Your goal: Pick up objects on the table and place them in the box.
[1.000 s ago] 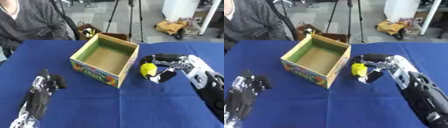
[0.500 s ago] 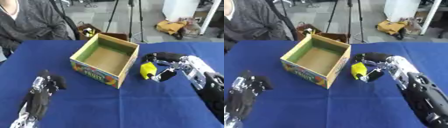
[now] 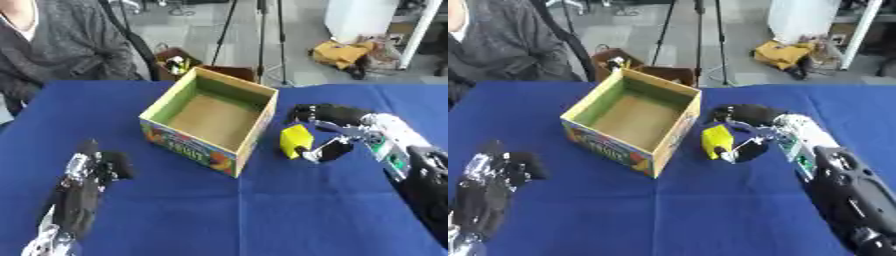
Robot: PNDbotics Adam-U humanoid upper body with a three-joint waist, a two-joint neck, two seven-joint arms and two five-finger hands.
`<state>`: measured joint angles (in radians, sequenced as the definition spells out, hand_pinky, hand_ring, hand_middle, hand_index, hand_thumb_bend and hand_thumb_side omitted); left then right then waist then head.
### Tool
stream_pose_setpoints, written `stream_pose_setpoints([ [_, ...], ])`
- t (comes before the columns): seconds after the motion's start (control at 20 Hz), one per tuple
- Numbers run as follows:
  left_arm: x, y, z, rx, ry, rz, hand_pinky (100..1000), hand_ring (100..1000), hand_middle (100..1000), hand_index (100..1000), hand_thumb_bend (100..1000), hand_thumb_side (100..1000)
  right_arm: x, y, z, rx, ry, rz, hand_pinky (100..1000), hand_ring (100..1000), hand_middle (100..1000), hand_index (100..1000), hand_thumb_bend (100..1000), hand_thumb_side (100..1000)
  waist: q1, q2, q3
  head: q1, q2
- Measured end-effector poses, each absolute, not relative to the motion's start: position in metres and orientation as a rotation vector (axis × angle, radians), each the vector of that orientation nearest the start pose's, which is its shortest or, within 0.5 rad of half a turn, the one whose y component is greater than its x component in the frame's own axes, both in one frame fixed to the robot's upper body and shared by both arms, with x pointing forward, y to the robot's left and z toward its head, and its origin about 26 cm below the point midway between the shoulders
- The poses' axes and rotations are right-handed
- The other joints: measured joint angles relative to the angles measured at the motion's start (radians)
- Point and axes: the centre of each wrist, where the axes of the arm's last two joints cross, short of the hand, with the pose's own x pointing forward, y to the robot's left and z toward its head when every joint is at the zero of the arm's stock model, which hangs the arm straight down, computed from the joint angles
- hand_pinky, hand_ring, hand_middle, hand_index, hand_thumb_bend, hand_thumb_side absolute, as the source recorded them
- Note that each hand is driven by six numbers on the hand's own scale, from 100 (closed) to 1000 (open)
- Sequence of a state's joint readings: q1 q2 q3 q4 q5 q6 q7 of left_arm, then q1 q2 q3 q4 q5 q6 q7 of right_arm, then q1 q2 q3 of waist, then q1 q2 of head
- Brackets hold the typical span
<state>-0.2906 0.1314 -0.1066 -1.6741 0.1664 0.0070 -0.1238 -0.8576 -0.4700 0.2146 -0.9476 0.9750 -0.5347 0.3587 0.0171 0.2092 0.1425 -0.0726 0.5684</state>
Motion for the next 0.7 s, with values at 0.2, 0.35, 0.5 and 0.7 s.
stream_pose_setpoints([
  [0.2, 0.3355, 0.2094, 0.0999, -0.291, -1.905, -0.282, 657, 556, 510, 631, 195, 1000, 0.4673, -0.2898, 0.1599, -0.782, -1.450, 1.902, 894, 1000, 910, 930, 162, 351, 0.002, 0.000, -0.001, 0.000, 0.000],
  [0.35, 0.3355, 0.2094, 0.0999, -0.292, -1.905, -0.283, 656, 557, 511, 631, 195, 1000, 0.4675, -0.2899, 0.1596, -0.782, -1.449, 1.904, 875, 1000, 882, 926, 123, 310, 0.005, 0.000, -0.001, 0.000, 0.000],
  [0.5, 0.3354, 0.2094, 0.0999, -0.292, -1.905, -0.283, 657, 557, 511, 631, 196, 1000, 0.4678, -0.2892, 0.1598, -0.779, -1.452, 1.904, 859, 973, 786, 920, 100, 278, 0.005, 0.000, -0.001, 0.000, 0.000],
  [0.7, 0.3354, 0.2093, 0.0999, -0.293, -1.905, -0.283, 657, 557, 511, 631, 196, 1000, 0.4682, -0.2872, 0.1600, -0.777, -1.461, 1.903, 849, 957, 702, 907, 100, 255, 0.005, -0.001, -0.001, 0.001, 0.000],
])
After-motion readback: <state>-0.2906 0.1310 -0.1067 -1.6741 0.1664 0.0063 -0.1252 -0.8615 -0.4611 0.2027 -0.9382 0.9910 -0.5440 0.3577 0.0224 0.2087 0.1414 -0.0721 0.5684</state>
